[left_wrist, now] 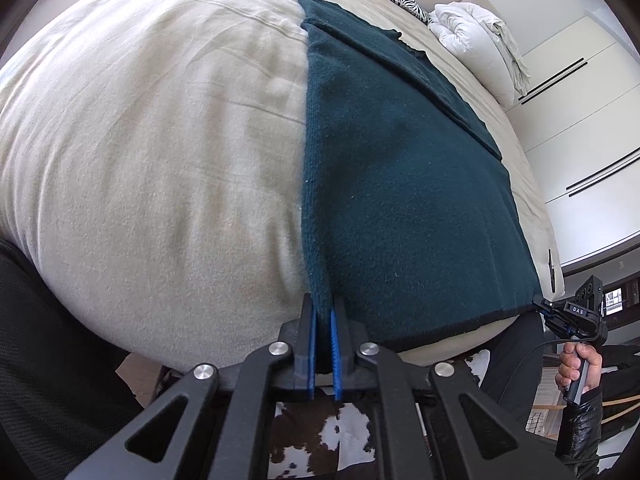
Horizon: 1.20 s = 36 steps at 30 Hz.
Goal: Fold small clothes
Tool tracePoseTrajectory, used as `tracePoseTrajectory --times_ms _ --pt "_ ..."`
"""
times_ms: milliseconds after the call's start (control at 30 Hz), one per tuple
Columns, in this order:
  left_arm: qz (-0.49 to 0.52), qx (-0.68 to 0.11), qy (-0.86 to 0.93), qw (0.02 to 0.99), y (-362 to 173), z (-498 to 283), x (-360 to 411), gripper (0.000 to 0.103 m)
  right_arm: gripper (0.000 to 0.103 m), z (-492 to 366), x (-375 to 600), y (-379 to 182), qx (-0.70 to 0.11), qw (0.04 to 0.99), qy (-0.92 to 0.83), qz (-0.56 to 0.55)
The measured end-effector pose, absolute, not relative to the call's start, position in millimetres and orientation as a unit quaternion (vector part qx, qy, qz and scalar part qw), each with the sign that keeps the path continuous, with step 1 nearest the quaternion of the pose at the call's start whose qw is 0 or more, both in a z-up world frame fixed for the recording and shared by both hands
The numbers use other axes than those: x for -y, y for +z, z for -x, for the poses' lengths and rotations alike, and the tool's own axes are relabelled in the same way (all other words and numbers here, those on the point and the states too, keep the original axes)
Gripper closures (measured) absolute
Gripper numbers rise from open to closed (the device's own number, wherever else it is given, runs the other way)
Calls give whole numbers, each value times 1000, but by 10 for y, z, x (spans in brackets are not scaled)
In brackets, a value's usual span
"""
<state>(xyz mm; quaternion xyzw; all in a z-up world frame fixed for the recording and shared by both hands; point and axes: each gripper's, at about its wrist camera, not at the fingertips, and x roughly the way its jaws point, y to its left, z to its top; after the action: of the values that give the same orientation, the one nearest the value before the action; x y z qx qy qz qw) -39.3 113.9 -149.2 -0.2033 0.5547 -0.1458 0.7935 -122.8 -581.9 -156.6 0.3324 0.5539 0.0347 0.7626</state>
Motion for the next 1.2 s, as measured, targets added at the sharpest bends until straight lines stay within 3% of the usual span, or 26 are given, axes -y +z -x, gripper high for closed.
tracePoseTrajectory --times_ms 633,1200 --pt "346 -456 -215 792 -855 303 -1512 96 97 1059 5788 -751 -394 803 125 -429" --pt "426 -379 -221 791 -409 -690 -1695 96 97 163 5985 -224 -308 823 140 -457"
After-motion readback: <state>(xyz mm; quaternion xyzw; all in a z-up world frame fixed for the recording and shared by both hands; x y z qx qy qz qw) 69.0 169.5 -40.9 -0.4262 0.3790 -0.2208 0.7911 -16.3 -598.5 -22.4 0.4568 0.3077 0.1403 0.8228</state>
